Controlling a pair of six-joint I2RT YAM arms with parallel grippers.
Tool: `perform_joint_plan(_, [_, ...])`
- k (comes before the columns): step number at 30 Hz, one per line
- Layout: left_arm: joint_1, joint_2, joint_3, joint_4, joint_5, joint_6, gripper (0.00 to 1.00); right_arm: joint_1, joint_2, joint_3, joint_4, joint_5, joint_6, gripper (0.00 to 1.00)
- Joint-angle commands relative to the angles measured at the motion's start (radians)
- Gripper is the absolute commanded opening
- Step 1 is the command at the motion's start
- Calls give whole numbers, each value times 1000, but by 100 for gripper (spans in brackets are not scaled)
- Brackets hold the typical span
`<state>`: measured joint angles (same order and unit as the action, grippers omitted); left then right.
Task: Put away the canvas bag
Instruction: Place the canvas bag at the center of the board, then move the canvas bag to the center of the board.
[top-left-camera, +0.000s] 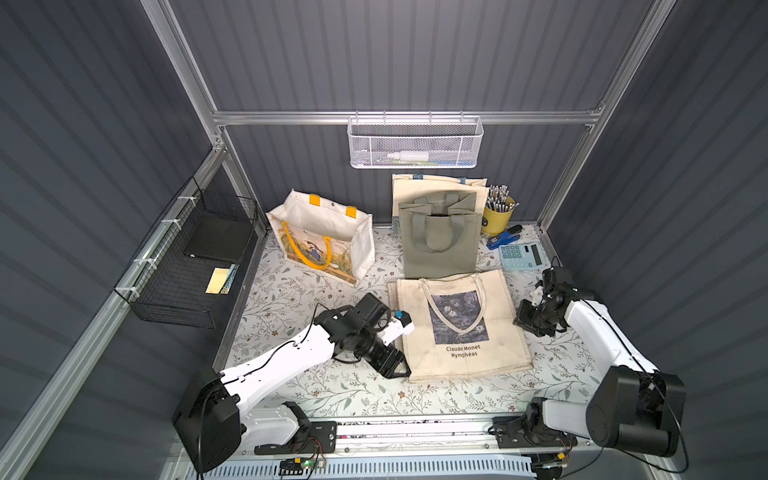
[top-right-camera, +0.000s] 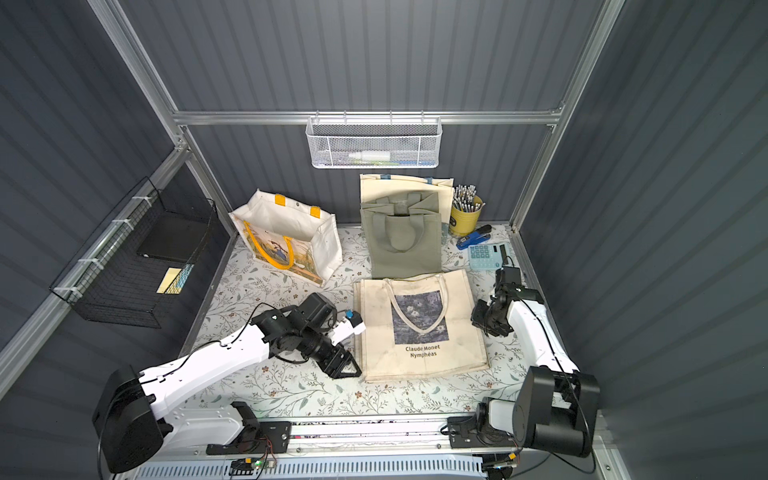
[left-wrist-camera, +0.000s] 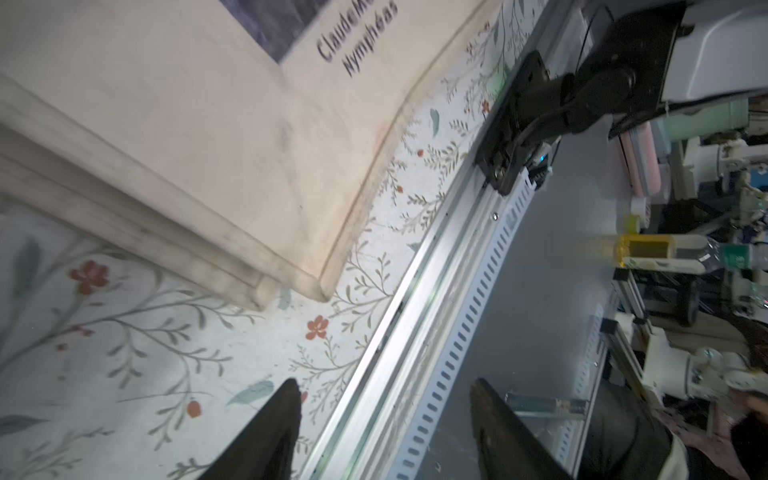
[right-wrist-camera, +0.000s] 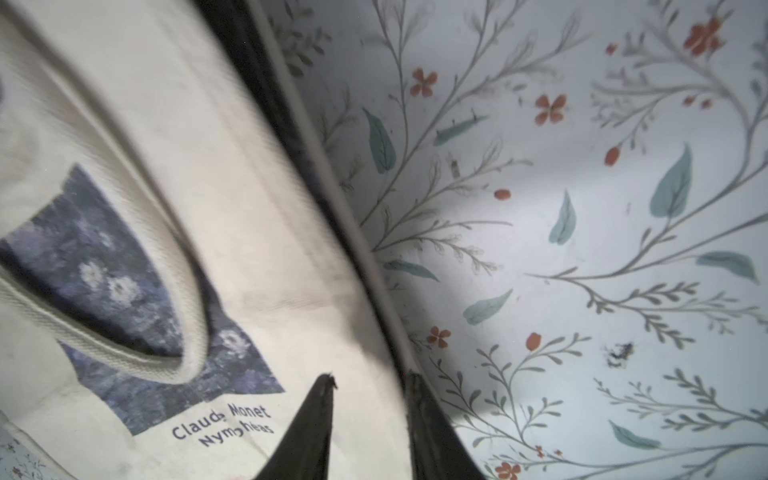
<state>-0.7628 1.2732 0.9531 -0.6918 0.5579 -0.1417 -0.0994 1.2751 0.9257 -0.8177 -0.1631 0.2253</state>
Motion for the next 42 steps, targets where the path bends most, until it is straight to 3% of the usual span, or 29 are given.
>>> perform_joint_plan(1, [89,34,61,-31,-129,8,70,78,-54,96,40,92,-4,39])
perform_joint_plan(4, [162,85,93,8,-108,-9,70,194,-54,140,67,155,-4,42])
perform_joint_plan(7, [172,151,142,27,-138,-16,71,304,-18,126,140,140,45,43])
perform_joint_plan(11, [185,237,172,22,-161,-11,70,444,117,118,233,101,101,43])
perform_joint_plan(16, [242,304,158,70,-116,-15,58,539,351,161,325,53,114,44])
perform_joint_plan(22, [293,355,153,50,-103,44,49,579,488,186,281,85,100,44])
perform_joint_plan(27, [293,441,173,45,-66,81,49,586,455,128,277,92,70,43])
perform_joint_plan(34, [287,515,207,77,-19,72,47,585,411,98,187,209,26,43])
perform_joint_plan(42, [190,605,268,49,-3,88,47,586,326,156,220,209,66,44])
